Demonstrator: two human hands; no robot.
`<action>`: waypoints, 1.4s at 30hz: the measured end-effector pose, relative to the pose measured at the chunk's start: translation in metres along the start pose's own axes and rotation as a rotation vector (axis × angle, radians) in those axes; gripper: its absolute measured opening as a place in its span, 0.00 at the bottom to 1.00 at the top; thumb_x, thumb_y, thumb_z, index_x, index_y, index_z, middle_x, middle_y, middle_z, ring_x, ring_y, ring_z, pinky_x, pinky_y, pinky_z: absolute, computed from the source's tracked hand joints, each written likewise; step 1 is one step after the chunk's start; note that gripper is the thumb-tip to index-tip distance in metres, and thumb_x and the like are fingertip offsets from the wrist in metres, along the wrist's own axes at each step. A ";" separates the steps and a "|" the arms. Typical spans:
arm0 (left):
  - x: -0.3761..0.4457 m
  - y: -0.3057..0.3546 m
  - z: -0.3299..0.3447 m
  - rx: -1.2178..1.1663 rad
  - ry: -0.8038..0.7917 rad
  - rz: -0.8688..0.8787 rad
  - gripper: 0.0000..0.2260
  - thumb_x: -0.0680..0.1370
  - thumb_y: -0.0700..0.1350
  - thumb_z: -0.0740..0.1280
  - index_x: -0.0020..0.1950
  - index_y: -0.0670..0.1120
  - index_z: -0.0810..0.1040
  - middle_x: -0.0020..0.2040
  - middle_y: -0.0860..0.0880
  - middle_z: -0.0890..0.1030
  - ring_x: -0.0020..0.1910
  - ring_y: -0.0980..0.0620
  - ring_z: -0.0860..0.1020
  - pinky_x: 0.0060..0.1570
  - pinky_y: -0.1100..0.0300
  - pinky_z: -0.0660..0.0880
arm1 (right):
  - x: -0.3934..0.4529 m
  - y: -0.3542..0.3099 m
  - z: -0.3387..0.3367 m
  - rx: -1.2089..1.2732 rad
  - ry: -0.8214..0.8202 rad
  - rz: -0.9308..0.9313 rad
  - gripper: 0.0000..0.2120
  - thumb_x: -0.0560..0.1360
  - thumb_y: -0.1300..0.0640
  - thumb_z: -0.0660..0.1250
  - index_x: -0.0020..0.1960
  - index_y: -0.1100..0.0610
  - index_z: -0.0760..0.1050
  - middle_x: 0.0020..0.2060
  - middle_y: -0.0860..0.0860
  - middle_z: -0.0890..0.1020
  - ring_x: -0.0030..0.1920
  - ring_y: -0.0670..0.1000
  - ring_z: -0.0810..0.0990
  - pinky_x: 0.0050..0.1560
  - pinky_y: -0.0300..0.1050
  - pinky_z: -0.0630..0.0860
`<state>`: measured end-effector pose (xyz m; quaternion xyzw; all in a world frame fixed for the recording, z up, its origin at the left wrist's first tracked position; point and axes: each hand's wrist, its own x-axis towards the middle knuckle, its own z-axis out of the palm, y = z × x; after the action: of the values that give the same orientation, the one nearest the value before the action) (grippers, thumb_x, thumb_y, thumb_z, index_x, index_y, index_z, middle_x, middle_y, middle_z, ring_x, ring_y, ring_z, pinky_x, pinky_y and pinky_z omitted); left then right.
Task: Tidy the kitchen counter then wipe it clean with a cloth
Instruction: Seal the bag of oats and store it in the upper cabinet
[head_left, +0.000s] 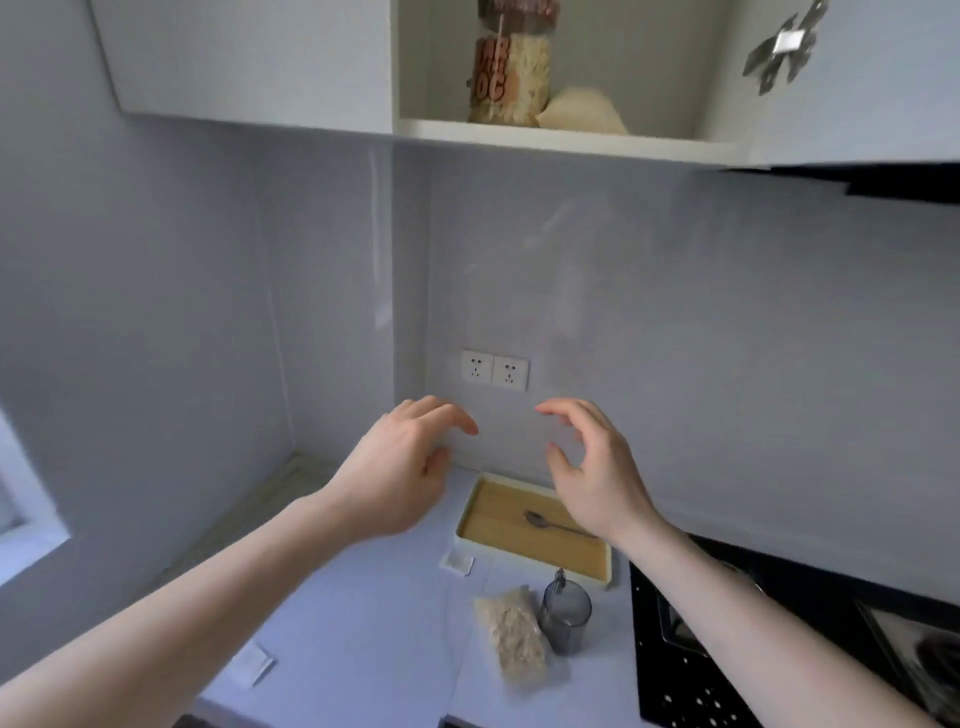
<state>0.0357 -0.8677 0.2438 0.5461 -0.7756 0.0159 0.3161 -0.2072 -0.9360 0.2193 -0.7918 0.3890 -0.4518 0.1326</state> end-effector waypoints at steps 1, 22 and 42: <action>-0.019 -0.008 0.014 -0.007 -0.052 -0.051 0.20 0.76 0.36 0.61 0.63 0.55 0.77 0.60 0.57 0.77 0.58 0.50 0.74 0.58 0.56 0.73 | -0.019 0.016 0.011 -0.020 -0.077 0.077 0.19 0.77 0.64 0.68 0.63 0.47 0.75 0.59 0.39 0.76 0.62 0.40 0.74 0.64 0.37 0.70; -0.187 -0.057 0.171 -0.174 -0.546 -0.670 0.12 0.82 0.45 0.62 0.62 0.61 0.73 0.70 0.55 0.72 0.68 0.52 0.72 0.67 0.55 0.72 | -0.241 0.209 0.173 -0.277 -0.591 1.090 0.28 0.77 0.54 0.68 0.74 0.55 0.61 0.68 0.58 0.70 0.65 0.61 0.76 0.59 0.51 0.74; -0.186 -0.042 0.171 -0.182 -0.503 -0.641 0.14 0.82 0.46 0.64 0.67 0.58 0.73 0.71 0.56 0.72 0.70 0.53 0.71 0.68 0.57 0.72 | -0.169 0.174 0.191 0.295 -0.231 1.291 0.07 0.75 0.64 0.71 0.53 0.58 0.78 0.33 0.53 0.82 0.30 0.50 0.77 0.36 0.41 0.74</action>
<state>0.0285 -0.7917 -0.0010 0.7168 -0.6175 -0.2858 0.1525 -0.1858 -0.9534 -0.0881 -0.4169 0.7020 -0.2427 0.5239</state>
